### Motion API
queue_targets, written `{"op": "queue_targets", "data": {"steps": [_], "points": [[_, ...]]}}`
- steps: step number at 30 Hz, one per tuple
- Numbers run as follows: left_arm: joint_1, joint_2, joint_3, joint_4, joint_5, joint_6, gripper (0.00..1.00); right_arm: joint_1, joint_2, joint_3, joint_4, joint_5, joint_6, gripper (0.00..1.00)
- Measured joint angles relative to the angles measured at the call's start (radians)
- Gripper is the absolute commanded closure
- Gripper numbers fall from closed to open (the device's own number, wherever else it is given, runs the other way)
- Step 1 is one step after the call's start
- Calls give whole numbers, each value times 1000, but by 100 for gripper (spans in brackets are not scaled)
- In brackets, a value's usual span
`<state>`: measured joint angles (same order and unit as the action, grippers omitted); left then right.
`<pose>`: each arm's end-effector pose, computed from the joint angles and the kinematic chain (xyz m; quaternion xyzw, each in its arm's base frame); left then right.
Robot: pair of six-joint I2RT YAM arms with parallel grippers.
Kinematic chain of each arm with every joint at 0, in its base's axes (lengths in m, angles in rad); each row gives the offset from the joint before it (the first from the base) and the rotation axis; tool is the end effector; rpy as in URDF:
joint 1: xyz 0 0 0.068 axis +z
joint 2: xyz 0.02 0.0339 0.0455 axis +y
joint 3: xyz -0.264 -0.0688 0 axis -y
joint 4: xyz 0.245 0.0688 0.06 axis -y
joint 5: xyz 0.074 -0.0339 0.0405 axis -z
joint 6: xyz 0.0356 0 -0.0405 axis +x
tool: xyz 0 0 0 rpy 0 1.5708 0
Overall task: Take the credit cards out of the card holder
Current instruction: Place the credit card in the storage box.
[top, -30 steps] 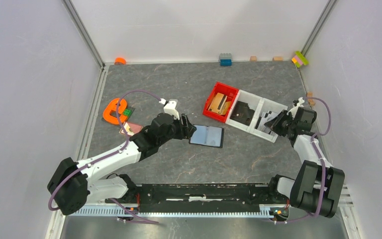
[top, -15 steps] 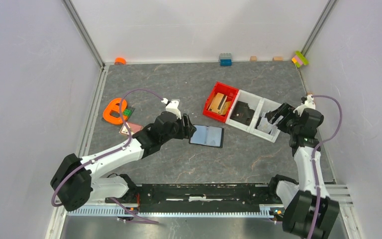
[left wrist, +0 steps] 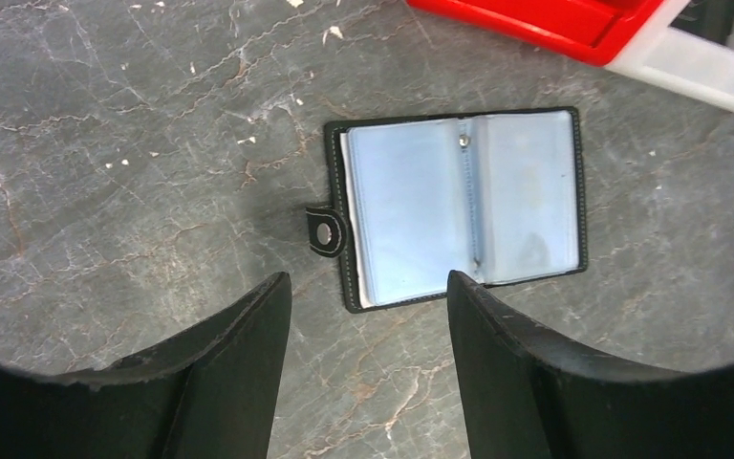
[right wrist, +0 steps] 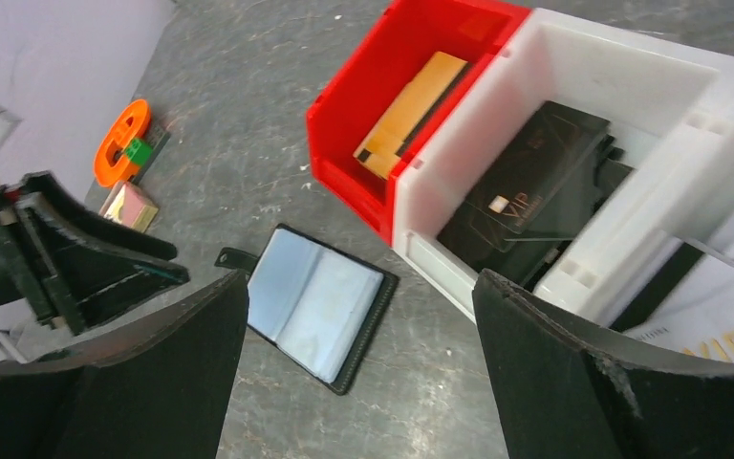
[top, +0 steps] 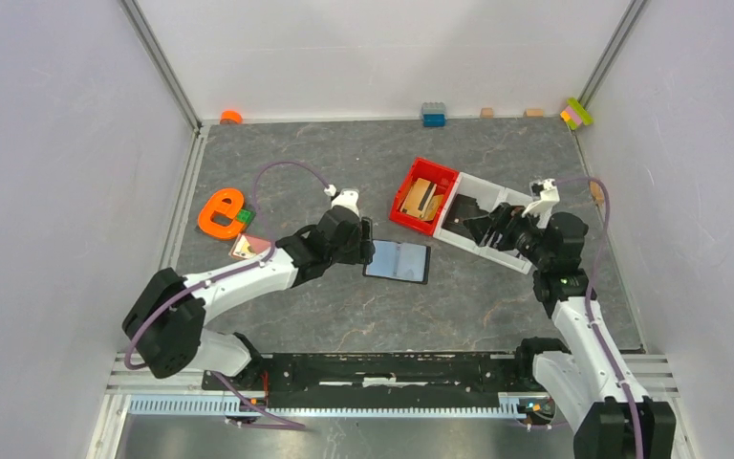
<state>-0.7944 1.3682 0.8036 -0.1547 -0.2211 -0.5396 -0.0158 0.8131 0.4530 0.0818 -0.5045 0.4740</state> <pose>0.2072 -0.1998 0.2201 0.0698 0.9036 -0.1750 0.3847 0.1904 0.0142 0.2462 0.0416 0.7865 0.3265 0.5226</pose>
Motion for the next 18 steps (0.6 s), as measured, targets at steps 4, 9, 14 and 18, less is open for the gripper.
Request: {"op": "queue_targets", "data": {"steps": [4, 9, 14, 18], "points": [[0, 57, 35, -32, -14, 19, 36, 69, 37, 0, 45, 5, 0, 10], [0, 143, 89, -58, -19, 41, 40, 142, 98, 0, 67, 11, -5, 10], [0, 225, 140, -90, -41, 55, 47, 225, 122, 1, 71, 46, -31, 11], [5, 270, 165, -109, -64, 62, 56, 269, 144, 1, 76, 66, -40, 12]]}}
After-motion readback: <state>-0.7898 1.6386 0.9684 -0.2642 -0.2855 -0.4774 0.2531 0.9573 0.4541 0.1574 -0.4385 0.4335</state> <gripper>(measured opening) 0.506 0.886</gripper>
